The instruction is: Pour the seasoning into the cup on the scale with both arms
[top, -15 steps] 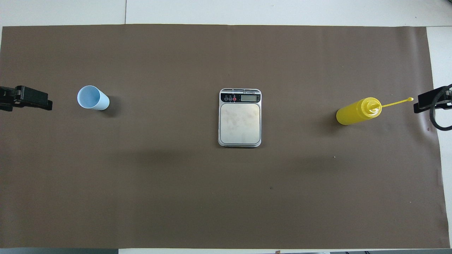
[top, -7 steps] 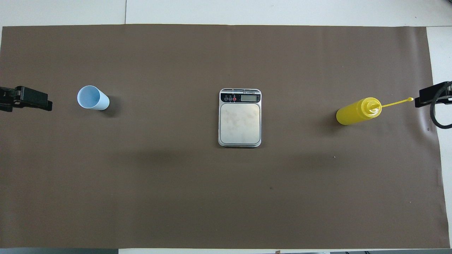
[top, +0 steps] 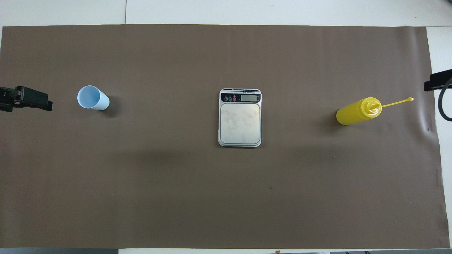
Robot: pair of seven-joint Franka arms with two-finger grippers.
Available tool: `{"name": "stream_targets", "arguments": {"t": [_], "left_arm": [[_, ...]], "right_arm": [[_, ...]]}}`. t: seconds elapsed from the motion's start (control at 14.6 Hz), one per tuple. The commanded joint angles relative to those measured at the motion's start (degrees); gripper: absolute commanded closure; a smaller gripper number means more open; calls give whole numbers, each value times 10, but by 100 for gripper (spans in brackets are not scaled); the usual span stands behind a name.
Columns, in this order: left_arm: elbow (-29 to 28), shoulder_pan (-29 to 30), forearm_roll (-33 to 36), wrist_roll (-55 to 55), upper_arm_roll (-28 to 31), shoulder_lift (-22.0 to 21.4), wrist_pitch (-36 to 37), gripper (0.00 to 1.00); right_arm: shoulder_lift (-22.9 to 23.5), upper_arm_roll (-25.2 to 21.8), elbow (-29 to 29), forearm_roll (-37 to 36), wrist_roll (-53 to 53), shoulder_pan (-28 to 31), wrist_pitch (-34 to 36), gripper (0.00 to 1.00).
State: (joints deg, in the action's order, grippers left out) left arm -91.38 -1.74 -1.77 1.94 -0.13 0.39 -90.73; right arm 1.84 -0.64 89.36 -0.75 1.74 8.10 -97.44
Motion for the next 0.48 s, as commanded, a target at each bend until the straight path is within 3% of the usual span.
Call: {"name": "stream_targets", "arguments": {"t": [0.0,0.14,0.27,0.41], "left_arm": [[-10,-2,4,-2,0,-13,12,0],[-10,-2,4,-1,0,-12,-3,0],[-21,2,4,3,0,-9,-42,0],[-47,1,4,3,0,-1,-85,0]], "right_arm": [[0,-2,-4,7,0,13,0,0],[17,-15,-53,95,-126,57,63,0],[45,-17,-99,126,-238,84,129,0],[104,-18,-180,144,-250,107,180,0]]}}
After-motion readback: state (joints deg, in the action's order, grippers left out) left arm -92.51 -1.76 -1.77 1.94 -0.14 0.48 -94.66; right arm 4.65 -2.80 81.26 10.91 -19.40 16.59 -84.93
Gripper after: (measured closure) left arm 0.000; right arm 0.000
